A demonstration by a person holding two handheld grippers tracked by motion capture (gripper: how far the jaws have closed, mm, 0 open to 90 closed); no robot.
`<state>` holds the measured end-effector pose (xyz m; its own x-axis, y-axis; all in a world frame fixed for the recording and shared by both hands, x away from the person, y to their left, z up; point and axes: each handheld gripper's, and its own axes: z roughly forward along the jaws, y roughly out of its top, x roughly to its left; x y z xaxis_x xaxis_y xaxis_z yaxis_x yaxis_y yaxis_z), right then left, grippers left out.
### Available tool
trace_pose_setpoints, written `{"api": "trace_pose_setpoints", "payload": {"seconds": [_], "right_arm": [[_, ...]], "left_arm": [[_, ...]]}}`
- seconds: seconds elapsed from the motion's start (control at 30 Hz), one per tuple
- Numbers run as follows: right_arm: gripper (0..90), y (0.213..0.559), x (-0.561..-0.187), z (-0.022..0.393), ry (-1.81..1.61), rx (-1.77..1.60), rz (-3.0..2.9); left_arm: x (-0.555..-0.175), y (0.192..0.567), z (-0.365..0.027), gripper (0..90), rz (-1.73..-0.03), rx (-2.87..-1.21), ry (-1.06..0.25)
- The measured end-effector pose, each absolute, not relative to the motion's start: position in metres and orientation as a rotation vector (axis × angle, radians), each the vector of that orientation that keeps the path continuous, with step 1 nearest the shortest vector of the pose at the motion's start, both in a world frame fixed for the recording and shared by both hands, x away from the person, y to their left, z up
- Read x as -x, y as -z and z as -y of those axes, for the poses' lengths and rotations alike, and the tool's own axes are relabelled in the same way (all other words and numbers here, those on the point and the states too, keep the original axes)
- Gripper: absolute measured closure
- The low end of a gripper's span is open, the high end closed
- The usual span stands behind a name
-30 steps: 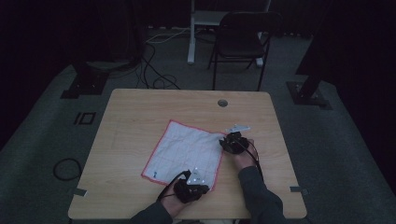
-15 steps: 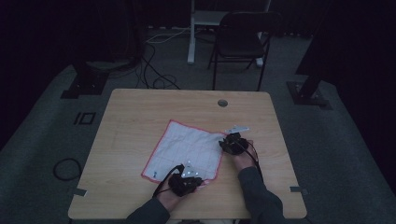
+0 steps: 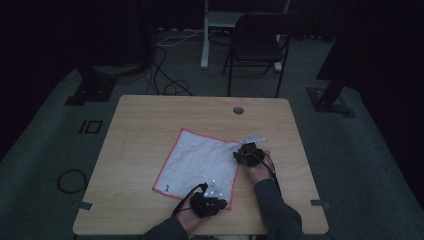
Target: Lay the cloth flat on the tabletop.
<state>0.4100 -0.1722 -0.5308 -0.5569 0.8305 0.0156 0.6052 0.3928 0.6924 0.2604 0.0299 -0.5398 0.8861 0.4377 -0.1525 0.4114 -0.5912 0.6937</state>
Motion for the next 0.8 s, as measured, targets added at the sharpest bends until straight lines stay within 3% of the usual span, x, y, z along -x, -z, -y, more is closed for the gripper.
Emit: {"api": "trace_pose_setpoints", "payload": {"seconds": [0.2,0.37,0.8], "right_arm": [[63.7,0.531,-0.408,0.171,-0.955,-1.242,-2.33],[60.8,0.528,-0.399,0.169,-0.985,-1.216,-2.337],[57.5,0.535,-0.333,0.156,-1.032,-1.066,-2.437]], "left_arm": [[-0.258,0.537,-0.031,74.6,-0.598,-2.242,-0.007],[-0.262,0.525,-0.043,68.1,-0.614,-2.194,-0.058],[-0.336,0.51,-0.132,69.2,-0.956,-2.124,-0.44]]}}
